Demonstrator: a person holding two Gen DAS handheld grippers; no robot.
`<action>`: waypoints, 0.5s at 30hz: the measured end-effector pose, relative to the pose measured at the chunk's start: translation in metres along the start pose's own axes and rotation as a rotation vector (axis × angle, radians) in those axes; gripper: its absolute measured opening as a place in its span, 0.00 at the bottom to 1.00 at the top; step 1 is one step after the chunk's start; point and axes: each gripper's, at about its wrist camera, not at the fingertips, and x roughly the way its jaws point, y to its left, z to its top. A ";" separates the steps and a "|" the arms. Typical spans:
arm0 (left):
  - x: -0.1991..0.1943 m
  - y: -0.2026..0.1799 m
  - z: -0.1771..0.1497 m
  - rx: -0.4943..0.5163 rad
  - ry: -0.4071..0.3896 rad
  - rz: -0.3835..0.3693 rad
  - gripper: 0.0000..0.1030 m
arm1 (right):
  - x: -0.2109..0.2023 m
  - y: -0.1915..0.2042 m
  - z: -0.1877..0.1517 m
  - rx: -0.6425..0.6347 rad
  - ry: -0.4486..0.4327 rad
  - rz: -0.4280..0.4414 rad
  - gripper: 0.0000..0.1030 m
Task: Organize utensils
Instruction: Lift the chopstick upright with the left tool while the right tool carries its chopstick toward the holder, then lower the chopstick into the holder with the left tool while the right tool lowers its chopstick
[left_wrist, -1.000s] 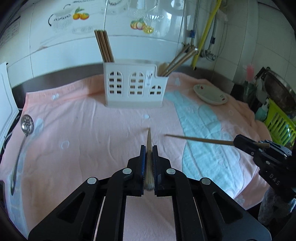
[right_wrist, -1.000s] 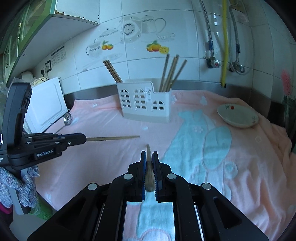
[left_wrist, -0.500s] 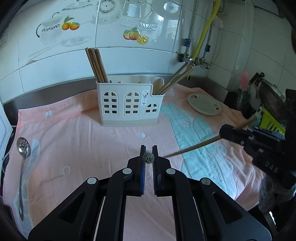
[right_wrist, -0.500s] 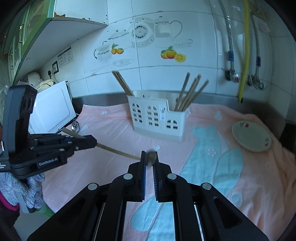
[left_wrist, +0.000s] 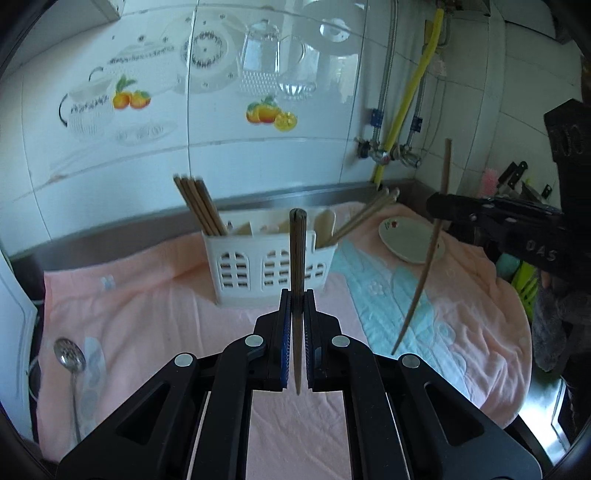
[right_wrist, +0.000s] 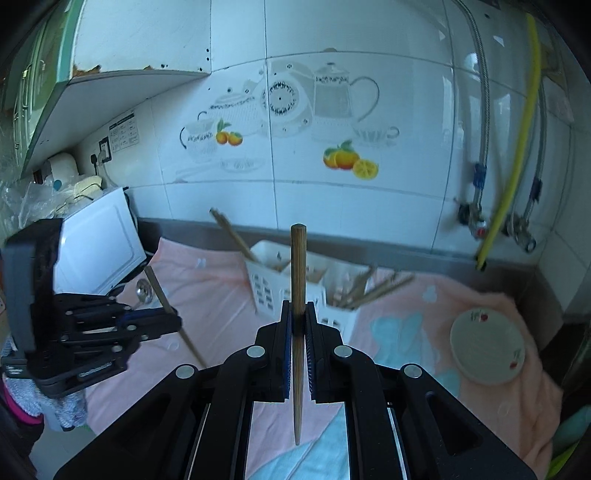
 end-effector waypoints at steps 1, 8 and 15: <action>-0.004 0.002 0.011 0.004 -0.018 0.000 0.05 | 0.002 -0.001 0.006 0.000 -0.003 -0.004 0.06; -0.012 0.011 0.076 0.030 -0.114 0.051 0.05 | 0.019 -0.004 0.032 -0.003 -0.016 -0.019 0.06; 0.003 0.021 0.127 0.015 -0.194 0.112 0.05 | 0.024 -0.008 0.032 -0.028 -0.012 -0.026 0.06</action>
